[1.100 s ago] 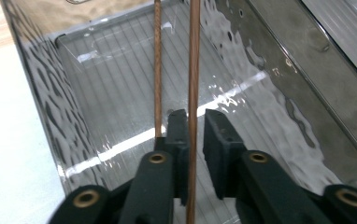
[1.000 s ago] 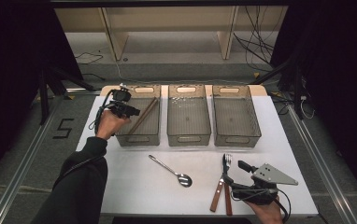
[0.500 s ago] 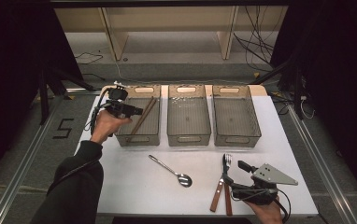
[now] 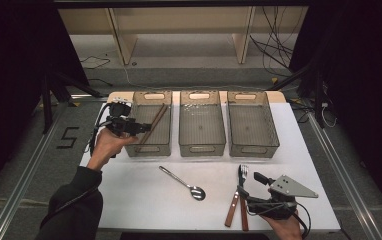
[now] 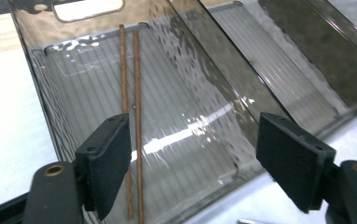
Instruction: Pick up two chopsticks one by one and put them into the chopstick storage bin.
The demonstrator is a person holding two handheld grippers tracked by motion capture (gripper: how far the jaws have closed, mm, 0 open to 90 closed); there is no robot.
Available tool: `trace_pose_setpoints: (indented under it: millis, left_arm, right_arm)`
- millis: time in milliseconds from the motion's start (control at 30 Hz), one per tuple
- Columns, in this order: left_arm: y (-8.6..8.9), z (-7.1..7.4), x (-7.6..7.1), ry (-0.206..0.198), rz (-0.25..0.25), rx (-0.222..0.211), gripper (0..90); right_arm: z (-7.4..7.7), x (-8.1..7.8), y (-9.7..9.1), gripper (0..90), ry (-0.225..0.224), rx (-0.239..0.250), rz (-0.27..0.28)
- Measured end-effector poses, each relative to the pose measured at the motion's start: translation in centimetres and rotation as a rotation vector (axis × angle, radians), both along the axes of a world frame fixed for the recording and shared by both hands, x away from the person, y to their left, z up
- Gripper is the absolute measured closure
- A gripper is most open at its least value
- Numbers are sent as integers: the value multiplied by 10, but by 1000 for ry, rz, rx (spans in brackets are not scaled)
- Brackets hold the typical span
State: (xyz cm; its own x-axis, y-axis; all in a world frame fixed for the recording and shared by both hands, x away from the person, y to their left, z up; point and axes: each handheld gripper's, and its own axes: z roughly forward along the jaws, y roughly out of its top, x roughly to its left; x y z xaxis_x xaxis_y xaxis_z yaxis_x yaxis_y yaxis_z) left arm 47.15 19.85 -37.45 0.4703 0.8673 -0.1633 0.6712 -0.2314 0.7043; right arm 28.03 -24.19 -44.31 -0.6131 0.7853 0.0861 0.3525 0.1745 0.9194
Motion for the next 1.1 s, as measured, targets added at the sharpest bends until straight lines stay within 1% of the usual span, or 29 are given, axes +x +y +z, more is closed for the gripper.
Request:
trace_pose_setpoints:
  millis: [33,100,267,367,533,600,633,700,800,933,1000,1100]
  left_arm:
    - [1,0,-4,-7,-5,-4,250]
    - [3,0,-12,-19,-5,-28,244]
    - [4,-4,-32,-36,-13,-45,224]
    - [2,-8,-44,-51,-29,-52,215]
    - [-1,-15,-66,-77,-45,-103,207]
    - [0,-18,-75,-91,-60,-134,206]
    - [-1,-20,-79,-92,-76,-150,205]
    - [-1,-22,-85,-99,-85,-150,199]
    - [1,-27,-94,-115,-94,-174,196]
    - [4,-31,-103,-127,-96,-193,194]
    - [5,-33,-107,-131,-107,-192,192]
    - [5,-38,-114,-140,-110,-182,189]
  right_arm:
    - [0,0,0,269,-3,1,2]
    - [1,0,1,269,-5,3,8]
    - [3,1,3,269,1,3,19]
    - [6,2,6,269,4,2,27]
    - [9,6,13,269,13,-3,54]
    - [10,8,18,269,19,-8,68]
    - [11,9,20,268,20,-10,74]
    - [12,12,25,268,22,-15,90]
    - [14,16,31,267,30,-16,105]
    - [14,21,37,267,45,-25,120]
    - [14,23,41,266,54,-31,128]
    - [15,25,45,266,60,-37,135]
